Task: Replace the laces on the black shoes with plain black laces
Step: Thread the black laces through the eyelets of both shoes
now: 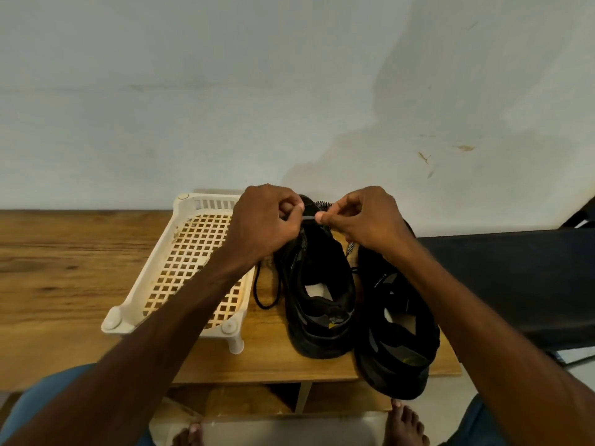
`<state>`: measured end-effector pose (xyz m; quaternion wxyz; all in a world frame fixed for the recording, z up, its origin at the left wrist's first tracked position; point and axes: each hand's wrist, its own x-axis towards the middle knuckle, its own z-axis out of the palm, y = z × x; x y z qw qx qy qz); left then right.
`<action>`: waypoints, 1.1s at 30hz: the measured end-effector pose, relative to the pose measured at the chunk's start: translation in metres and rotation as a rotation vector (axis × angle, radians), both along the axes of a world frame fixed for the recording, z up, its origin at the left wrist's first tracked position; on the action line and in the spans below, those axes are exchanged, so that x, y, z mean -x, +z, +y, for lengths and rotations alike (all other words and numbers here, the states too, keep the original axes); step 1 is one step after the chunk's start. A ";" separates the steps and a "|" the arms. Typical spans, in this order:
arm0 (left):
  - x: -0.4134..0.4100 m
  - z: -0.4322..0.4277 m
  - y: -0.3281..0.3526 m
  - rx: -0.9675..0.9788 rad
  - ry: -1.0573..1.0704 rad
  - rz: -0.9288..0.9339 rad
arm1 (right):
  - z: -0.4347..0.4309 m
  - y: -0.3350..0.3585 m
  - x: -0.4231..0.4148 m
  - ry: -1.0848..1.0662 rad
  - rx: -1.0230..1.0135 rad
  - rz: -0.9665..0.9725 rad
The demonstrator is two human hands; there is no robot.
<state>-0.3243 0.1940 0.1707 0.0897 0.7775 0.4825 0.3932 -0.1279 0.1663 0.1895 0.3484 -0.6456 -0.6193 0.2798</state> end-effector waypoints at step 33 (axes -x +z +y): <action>-0.038 -0.007 -0.020 0.322 0.131 0.097 | -0.008 -0.018 0.016 -0.072 -0.099 -0.356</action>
